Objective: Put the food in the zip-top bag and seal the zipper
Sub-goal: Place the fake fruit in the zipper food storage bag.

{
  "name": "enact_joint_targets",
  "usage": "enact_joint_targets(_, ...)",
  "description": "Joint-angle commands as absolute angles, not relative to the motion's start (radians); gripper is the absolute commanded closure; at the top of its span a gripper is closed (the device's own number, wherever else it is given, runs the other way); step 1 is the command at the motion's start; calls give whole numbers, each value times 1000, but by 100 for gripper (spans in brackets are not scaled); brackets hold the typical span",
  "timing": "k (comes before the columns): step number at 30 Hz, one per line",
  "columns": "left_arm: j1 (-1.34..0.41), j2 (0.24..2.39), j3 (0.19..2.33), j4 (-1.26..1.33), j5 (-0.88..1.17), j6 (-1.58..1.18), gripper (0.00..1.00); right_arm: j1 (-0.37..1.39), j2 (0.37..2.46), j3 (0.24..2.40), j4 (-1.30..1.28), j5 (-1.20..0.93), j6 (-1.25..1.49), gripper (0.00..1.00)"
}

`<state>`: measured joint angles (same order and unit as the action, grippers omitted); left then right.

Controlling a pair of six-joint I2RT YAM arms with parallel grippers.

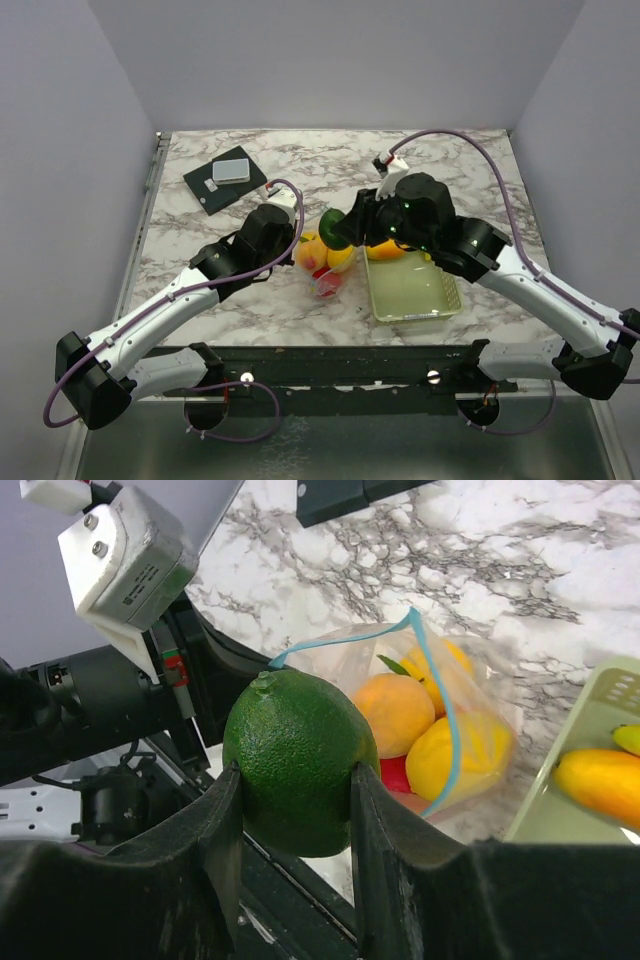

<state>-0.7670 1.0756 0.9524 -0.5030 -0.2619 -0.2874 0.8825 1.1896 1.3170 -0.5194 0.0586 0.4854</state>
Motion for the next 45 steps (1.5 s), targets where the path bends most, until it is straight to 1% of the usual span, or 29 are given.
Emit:
enact_joint_targets(1, -763, 1078, 941, -499, -261, -285, 100, 940, 1256, 1366, -507, 149, 457, 92)
enact_joint_targets(14, -762, 1071, 942, -499, -256, -283, 100, 991, 1408, 1388, -533, 275, 431, 92)
enact_joint_targets(25, -763, 1067, 942, -499, -256, -282, 100, 1013, 1484, 1368, -585, 263, 409, 91)
enact_joint_targets(29, -764, 1062, 942, -498, -256, -283, 100, 1031, 1497, 1371, -627, 246, 390, 89)
enact_joint_targets(31, -763, 1060, 941, -496, -256, -284, 100, 1040, 1495, 1366, -637, 238, 385, 85)
enact_joint_targets(35, -763, 1056, 940, -493, -253, -283, 100, 1056, 1489, 1358, -657, 222, 381, 71)
enact_joint_targets(36, -763, 1055, 940, -492, -251, -283, 100, 1060, 1486, 1356, -660, 224, 384, 65)
enact_joint_targets(38, -763, 1056, 940, -492, -250, -283, 100, 1067, 1477, 1356, -663, 233, 387, 51)
enact_joint_targets(41, -763, 1058, 939, -491, -248, -283, 100, 1073, 1462, 1363, -667, 246, 394, 36)
enact_joint_targets(43, -763, 1058, 939, -492, -247, -281, 100, 1074, 1452, 1370, -668, 254, 396, 30)
enact_joint_targets(45, -763, 1058, 939, -492, -248, -282, 100, 1075, 1441, 1378, -669, 261, 400, 26)
